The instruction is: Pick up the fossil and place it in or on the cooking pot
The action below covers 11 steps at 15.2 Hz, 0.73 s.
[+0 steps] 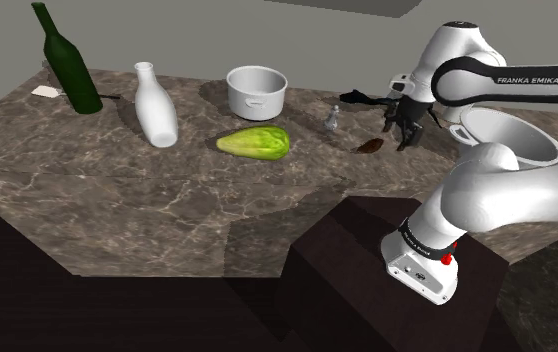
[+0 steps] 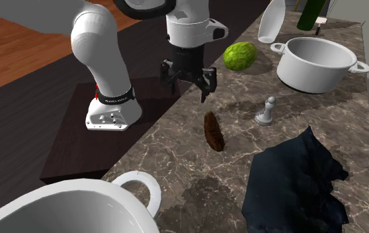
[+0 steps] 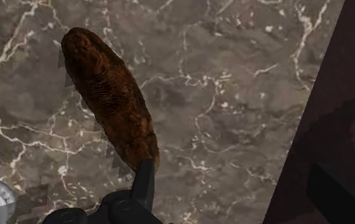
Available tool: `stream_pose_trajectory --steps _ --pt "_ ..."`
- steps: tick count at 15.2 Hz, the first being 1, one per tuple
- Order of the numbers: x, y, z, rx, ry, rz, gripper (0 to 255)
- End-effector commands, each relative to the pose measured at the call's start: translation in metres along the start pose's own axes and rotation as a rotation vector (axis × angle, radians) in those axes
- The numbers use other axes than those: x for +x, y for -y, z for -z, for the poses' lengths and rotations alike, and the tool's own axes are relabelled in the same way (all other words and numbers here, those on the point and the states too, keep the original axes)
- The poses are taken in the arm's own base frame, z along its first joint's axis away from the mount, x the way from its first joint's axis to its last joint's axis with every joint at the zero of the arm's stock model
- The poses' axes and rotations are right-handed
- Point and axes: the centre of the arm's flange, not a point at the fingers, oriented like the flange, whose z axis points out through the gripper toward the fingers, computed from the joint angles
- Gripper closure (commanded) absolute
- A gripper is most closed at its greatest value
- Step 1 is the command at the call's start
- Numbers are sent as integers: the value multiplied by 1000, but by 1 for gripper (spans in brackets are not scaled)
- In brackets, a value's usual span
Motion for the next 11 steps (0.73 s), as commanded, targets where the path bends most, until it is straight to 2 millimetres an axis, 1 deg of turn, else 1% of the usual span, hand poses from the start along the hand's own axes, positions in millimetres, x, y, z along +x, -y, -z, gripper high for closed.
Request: stream_pose_trajectory --steps 1,5,6,11 --pt "-13 -14 -18 -21 -8 118 0" --pt "-28 -48 -53 -54 -27 338 0" --pt "-29 -55 -59 -60 -30 377 0" --pt "-28 -56 -86 -60 -30 377 0"
